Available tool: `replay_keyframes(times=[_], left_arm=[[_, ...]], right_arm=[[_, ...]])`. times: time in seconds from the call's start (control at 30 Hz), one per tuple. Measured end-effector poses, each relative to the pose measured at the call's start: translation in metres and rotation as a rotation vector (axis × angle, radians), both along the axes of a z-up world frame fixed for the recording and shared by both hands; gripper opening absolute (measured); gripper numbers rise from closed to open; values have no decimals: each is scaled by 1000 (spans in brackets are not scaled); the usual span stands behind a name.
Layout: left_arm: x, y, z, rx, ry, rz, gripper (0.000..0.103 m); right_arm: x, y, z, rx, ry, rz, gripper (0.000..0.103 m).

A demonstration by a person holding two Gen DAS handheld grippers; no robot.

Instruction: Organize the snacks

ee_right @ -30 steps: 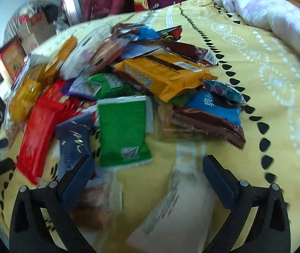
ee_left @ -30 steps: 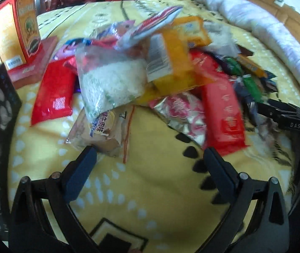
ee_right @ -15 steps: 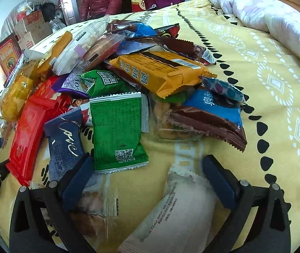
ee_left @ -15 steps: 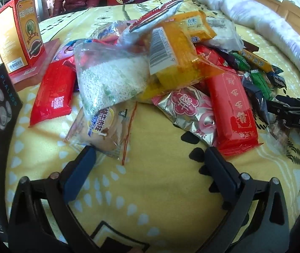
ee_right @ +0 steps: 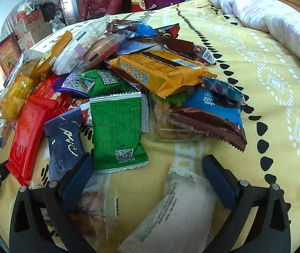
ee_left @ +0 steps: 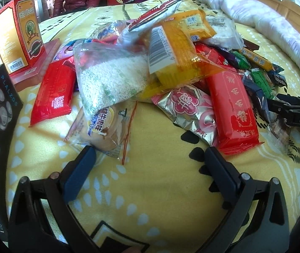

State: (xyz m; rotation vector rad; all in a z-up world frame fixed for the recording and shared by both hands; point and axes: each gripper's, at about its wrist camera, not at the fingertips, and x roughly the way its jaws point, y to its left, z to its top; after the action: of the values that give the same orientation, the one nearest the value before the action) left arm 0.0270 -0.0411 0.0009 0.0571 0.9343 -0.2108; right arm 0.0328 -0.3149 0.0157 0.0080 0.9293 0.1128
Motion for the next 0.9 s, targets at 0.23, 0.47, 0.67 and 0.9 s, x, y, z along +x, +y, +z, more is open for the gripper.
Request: replay_keyframes(times=[0.23, 0.47, 0.67, 0.9], left_arm=[[1, -1, -1, 13, 4, 0, 103], [0, -2, 0, 16, 4, 1, 103], [0, -2, 0, 17, 4, 1, 103], [0, -2, 0, 17, 4, 1, 103]], right_arm=[[0, 0, 0, 0, 0, 0, 103], [0, 0, 0, 0, 0, 0, 103], [0, 0, 0, 0, 0, 0, 103], [0, 0, 0, 0, 0, 0, 103]])
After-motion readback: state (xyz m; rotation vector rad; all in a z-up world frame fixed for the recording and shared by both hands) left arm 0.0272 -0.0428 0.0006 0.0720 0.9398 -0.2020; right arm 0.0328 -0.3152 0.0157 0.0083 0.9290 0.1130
